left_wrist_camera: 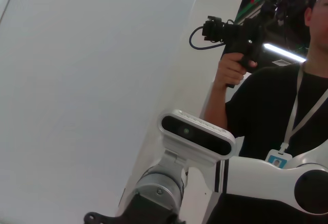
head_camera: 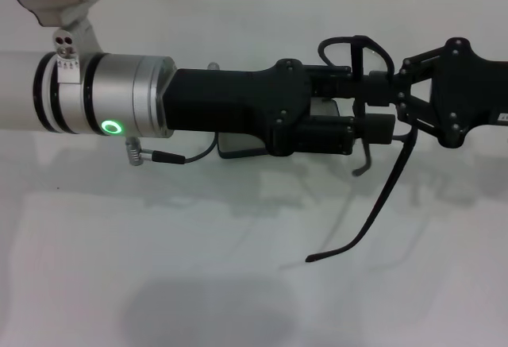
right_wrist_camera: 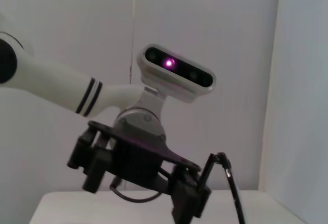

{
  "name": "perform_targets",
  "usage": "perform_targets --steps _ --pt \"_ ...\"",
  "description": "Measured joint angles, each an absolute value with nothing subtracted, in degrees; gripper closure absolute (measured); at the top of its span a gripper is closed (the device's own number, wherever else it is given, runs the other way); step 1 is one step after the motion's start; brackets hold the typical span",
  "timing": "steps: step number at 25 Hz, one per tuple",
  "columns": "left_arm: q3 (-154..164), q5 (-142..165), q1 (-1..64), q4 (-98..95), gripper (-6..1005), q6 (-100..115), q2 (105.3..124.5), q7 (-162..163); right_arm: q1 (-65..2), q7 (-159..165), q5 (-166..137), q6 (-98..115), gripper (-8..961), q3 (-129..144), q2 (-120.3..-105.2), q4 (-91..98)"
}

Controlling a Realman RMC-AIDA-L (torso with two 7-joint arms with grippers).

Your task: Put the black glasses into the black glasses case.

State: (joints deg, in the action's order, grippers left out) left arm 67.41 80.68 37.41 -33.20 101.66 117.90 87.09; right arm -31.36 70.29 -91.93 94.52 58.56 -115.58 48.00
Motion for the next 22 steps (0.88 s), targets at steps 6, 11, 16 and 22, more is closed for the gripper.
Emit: perform_targets --steps 6,11,16,22 --pt "67.3 80.7 37.3 -33.2 379 101.6 118.05 86.8 -32.0 70.2 -91.8 96.8 871 58.6 -115.44 46.4" --pt "67.4 80.8 36.9 -33.5 380 102.4 118.10 86.8 -32.1 70.4 -91.5 96.6 873 57.4 -115.42 45.0" --pt "66.7 80.7 35.9 -33.4 379 104.6 117.08 86.5 -31.1 70.2 -89.9 98.1 875 52.1 -115.38 44.5" --pt "64.7 83.2 34.6 -32.6 377 100.8 116.40 85.9 -30.9 68.9 -87.5 110.3 882 46.8 -114.40 44.5"
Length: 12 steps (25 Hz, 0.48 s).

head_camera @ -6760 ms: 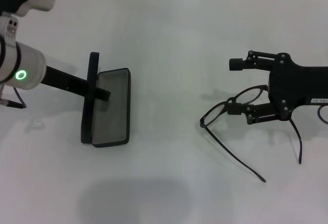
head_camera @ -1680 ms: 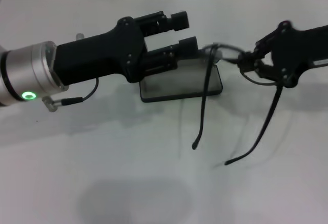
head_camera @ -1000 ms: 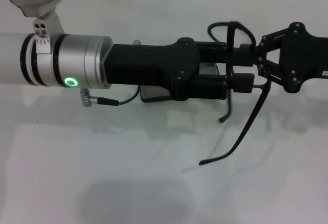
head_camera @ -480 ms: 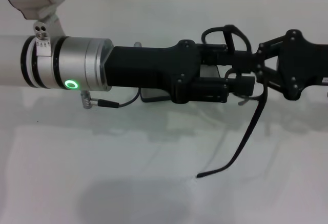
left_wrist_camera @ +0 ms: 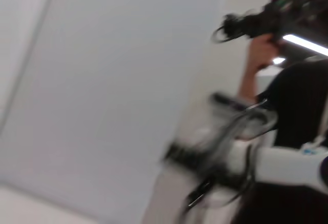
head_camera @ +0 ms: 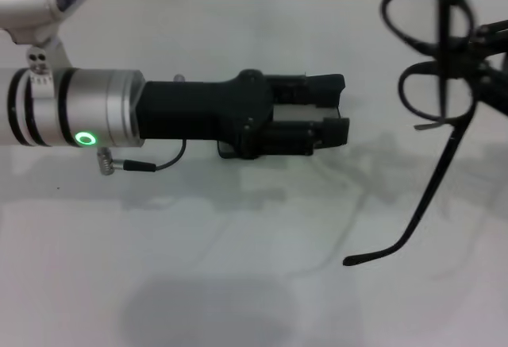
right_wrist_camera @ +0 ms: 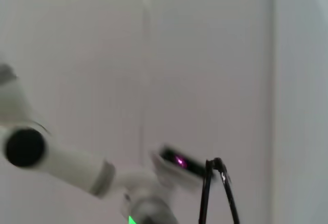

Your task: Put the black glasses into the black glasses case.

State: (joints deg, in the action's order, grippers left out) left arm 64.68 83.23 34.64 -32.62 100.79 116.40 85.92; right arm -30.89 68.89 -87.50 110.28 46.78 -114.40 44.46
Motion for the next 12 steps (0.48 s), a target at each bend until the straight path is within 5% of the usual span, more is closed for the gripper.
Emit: perform_targets --steps 12 --pt "66.2 93.9 39.2 -31.6 378 98.5 119.72 85.7 -34.5 63.4 -75.3 109.2 878 46.4 -115.91 37.4"
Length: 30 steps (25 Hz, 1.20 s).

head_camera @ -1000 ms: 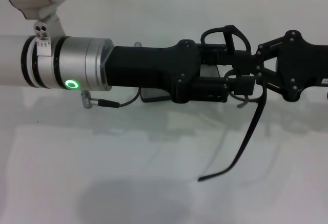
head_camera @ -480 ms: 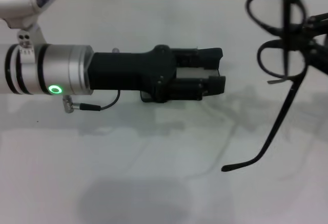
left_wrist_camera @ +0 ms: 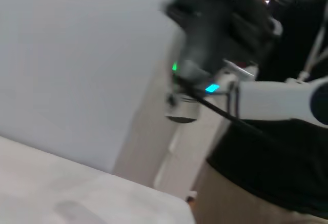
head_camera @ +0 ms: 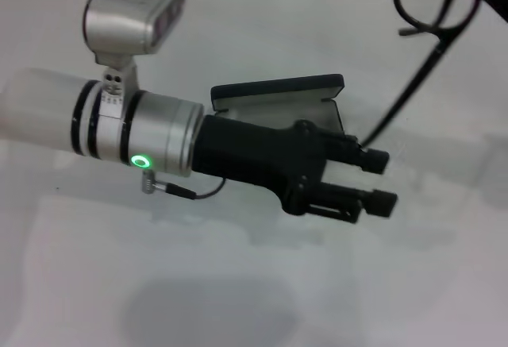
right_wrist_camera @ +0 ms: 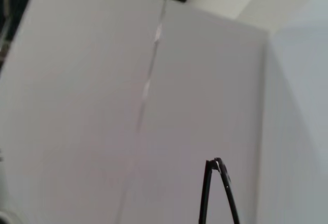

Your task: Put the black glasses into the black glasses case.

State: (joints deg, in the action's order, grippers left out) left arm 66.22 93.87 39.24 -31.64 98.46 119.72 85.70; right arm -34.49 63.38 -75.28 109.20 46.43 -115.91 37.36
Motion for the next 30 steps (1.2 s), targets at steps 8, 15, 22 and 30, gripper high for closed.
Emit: perform_targets --steps 8,15,22,30 --pt "69.5 84.1 39.2 -31.9 379 103.2 119.57 83.4 -38.7 61.2 -76.0 99.6 875 52.0 -115.53 27.9" --pt "69.1 82.2 38.6 -32.2 380 103.8 119.00 82.9 -38.8 63.8 -82.1 98.7 872 56.9 -114.31 29.3" --pt "69.0 82.1 38.9 -32.3 380 103.7 118.63 82.9 -38.8 65.5 -87.3 99.1 869 57.1 -113.36 29.7" --pt "69.0 82.1 38.8 -32.3 381 103.7 118.53 83.1 -37.9 65.1 -88.1 98.6 865 57.4 -113.25 30.3"
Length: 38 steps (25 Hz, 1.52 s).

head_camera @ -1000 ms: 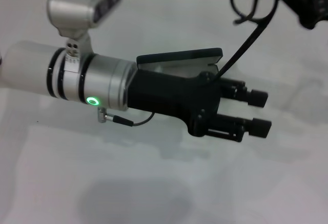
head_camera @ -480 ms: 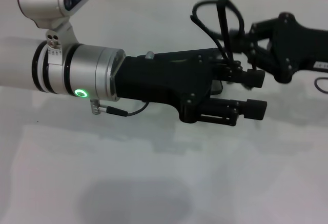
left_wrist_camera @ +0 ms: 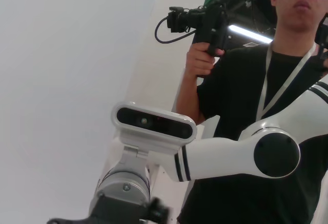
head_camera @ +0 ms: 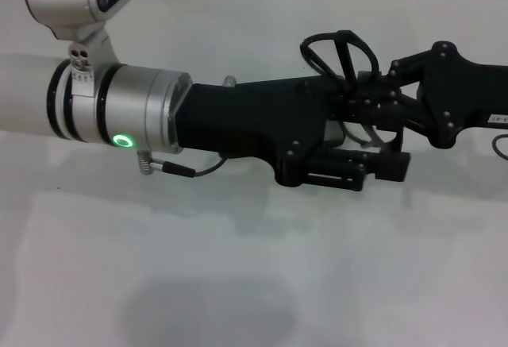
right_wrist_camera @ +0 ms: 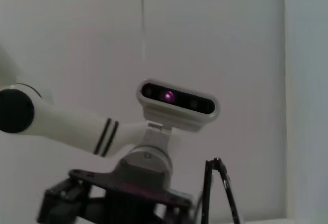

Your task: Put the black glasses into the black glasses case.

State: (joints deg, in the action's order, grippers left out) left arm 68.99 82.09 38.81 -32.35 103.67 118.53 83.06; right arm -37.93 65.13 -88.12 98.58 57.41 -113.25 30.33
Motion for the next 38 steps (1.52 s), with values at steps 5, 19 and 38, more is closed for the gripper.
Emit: perform_targets --steps 5,19,38 --pt "67.2 81.3 36.6 -32.2 381 103.8 116.89 83.1 -34.5 62.5 -88.4 91.5 863 57.9 -114.30 35.4" --pt "57.2 81.5 30.4 -31.9 382 103.4 114.90 83.5 -27.2 61.0 -91.2 46.0 857 97.9 -115.99 59.6" --pt "57.1 81.8 31.0 -31.9 384 103.0 115.21 84.1 -28.3 60.4 -96.7 14.8 849 121.0 -116.19 61.4"
